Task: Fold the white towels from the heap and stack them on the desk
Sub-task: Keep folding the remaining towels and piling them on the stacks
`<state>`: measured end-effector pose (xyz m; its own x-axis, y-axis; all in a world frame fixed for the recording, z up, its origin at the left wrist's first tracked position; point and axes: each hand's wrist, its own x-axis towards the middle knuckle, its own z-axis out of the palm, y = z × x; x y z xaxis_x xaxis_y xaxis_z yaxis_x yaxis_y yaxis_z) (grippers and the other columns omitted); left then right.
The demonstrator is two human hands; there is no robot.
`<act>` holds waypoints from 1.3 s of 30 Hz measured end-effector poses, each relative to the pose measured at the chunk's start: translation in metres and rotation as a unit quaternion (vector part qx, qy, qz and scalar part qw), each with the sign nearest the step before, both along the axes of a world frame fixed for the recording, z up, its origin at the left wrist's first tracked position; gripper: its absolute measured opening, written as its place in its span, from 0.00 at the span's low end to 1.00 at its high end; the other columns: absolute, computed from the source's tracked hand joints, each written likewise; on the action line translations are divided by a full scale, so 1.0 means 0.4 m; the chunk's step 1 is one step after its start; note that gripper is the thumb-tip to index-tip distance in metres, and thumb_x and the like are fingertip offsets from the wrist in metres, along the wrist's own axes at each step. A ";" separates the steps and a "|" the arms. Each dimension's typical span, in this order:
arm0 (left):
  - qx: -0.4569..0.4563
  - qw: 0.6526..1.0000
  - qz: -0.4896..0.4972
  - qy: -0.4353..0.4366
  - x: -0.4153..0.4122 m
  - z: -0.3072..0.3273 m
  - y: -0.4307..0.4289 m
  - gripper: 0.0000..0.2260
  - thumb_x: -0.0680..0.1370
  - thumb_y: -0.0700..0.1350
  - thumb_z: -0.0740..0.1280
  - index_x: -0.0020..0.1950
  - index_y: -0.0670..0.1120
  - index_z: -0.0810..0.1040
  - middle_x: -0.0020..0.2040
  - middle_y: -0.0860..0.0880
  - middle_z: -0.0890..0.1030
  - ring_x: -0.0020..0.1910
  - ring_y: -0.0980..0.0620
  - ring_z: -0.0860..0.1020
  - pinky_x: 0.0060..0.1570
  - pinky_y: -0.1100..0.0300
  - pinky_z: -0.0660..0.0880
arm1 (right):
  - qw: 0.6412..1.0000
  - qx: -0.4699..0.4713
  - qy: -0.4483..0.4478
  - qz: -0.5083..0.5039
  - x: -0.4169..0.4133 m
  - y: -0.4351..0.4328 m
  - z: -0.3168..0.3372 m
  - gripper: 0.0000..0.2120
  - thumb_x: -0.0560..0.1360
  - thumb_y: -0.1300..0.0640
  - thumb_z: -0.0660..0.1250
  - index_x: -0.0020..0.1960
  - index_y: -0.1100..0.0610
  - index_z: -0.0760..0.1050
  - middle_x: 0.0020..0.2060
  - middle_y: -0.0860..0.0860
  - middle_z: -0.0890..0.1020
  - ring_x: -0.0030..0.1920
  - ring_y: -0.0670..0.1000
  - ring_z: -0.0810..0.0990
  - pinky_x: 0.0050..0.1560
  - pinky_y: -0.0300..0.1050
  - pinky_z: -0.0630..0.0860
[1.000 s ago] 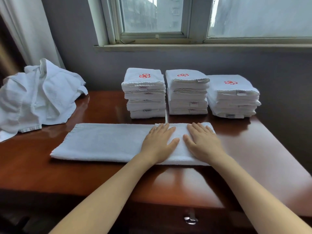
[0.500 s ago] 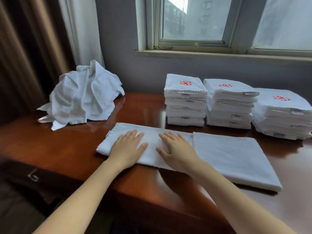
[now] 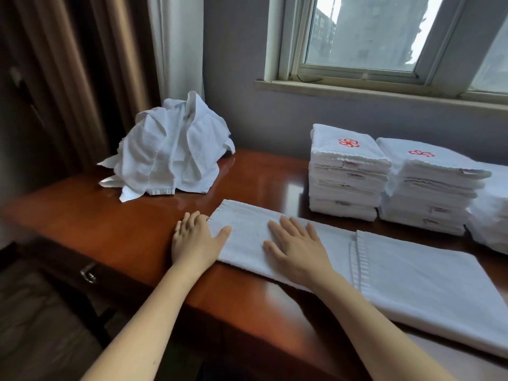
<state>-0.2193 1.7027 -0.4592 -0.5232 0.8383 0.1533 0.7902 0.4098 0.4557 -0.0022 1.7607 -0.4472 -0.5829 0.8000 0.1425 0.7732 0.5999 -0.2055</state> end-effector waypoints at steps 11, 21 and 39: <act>0.144 0.972 -0.026 -0.182 0.010 0.032 -0.029 0.14 0.74 0.53 0.73 0.52 0.51 0.71 0.45 0.56 0.77 0.46 0.51 0.78 0.43 0.54 0.74 | 0.996 0.037 0.078 0.002 0.008 -0.012 -0.001 0.22 0.80 0.42 0.55 0.70 0.49 0.68 0.70 0.48 0.69 0.72 0.48 0.59 0.72 0.46 0.46; 0.226 0.899 -0.174 -0.333 0.130 0.179 -0.016 0.29 0.79 0.38 0.68 0.76 0.53 0.62 0.54 0.65 0.73 0.50 0.74 0.75 0.44 0.76 0.72 | 0.826 -0.355 0.438 0.003 0.051 -0.027 0.120 0.22 0.79 0.42 0.63 0.70 0.48 0.71 0.67 0.44 0.76 0.63 0.43 0.77 0.66 0.45 0.71; 0.101 0.745 -0.435 -0.495 0.687 0.315 0.041 0.31 0.76 0.66 0.52 0.73 0.49 0.68 0.68 0.51 0.76 0.67 0.57 0.74 0.66 0.62 0.71 | 0.696 -0.328 0.628 -0.114 0.527 -0.011 0.277 0.18 0.74 0.74 0.54 0.62 0.74 0.71 0.51 0.67 0.76 0.51 0.63 0.76 0.54 0.54 0.73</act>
<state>0.0553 1.7189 -0.3334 0.2645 0.9385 0.2218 -0.0484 -0.2168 0.9750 0.2088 1.7563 -0.3364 -0.1758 0.9843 -0.0146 -0.2047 -0.0511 -0.9775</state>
